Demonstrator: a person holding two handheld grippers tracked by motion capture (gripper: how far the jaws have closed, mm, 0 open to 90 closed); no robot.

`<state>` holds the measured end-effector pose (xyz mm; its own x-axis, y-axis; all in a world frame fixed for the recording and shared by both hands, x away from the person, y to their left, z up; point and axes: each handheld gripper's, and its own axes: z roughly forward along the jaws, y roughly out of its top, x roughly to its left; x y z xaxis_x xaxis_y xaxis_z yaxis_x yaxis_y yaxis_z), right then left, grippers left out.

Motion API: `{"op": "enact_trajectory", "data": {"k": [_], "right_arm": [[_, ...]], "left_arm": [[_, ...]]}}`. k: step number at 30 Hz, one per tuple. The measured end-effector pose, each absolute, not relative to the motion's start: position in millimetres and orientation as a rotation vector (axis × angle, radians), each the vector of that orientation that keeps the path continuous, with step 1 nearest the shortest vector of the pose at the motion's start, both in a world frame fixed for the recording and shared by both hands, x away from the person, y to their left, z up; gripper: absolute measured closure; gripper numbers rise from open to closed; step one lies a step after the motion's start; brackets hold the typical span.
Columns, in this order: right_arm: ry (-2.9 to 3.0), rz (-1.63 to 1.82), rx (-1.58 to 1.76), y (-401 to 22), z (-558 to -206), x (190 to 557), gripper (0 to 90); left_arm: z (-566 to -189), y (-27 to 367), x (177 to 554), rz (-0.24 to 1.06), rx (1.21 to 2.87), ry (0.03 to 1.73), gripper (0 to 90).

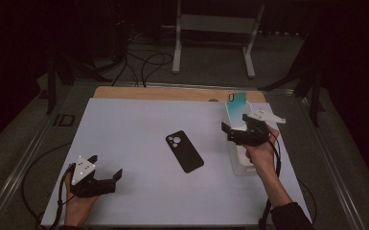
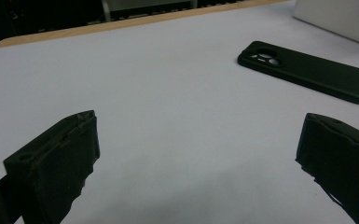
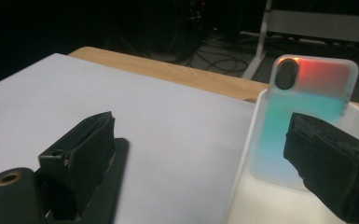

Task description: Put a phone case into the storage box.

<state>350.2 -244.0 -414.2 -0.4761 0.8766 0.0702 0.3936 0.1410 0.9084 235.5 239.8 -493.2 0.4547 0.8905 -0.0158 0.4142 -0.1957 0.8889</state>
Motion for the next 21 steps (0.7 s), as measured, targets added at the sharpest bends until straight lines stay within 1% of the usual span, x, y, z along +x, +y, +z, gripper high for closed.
{"op": "enact_trajectory", "data": {"k": [3, 14, 21], "right_arm": [[1.94, 1.332, 1.191, -243.4, -417.5, 335.1, 8.7], [1.919, 1.379, 1.147, -243.1, -425.3, 304.7, 8.7], [1.956, 1.419, 1.073, -253.0, -441.6, 282.9, 9.5]], "left_arm": [[-493.2, 239.8, 235.7, 0.659, 1.797, 1.112, 0.0], [-492.4, 239.0, 234.9, 0.661, 1.799, 1.106, 0.0], [-492.2, 238.6, 235.2, 0.66, 1.798, 1.103, 0.0]]}}
